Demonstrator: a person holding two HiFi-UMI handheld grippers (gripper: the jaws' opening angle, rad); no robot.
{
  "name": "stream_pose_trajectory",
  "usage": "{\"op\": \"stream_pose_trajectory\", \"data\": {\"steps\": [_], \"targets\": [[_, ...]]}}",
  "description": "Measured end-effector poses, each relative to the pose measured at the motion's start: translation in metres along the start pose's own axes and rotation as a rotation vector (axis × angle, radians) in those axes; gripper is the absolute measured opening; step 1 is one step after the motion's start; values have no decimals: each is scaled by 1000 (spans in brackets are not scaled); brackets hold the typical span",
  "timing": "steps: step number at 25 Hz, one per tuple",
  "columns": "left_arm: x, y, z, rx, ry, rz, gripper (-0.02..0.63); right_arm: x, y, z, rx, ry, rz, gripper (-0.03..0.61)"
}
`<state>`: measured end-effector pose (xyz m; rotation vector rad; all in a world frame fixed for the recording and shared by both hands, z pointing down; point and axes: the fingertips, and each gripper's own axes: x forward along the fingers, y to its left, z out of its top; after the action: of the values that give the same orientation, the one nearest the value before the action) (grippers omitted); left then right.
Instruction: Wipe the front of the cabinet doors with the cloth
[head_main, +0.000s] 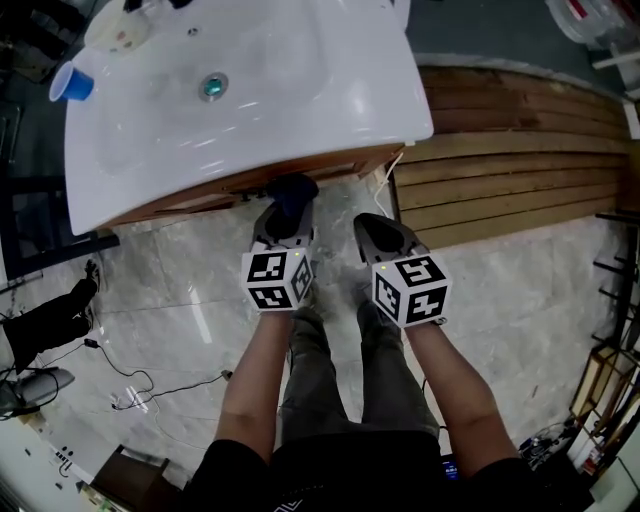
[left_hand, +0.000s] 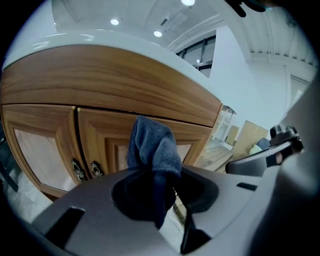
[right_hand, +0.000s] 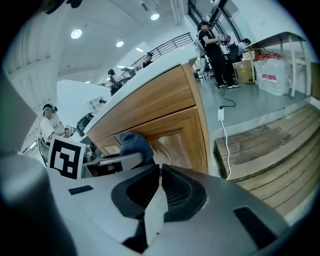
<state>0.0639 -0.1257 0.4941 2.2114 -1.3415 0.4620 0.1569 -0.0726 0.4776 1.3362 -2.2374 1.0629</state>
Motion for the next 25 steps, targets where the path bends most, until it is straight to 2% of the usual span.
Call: {"op": "stream_pose_trajectory", "data": {"steps": [16, 20, 25], "targets": [[53, -88, 0, -10, 5, -98, 104, -26, -63, -5, 61, -6, -43, 41], [49, -87, -6, -10, 10, -102, 103, -24, -62, -6, 56, -2, -39, 41], [28, -61, -16, -29, 12, -65, 104, -13, -41, -12, 39, 18, -16, 41]]}}
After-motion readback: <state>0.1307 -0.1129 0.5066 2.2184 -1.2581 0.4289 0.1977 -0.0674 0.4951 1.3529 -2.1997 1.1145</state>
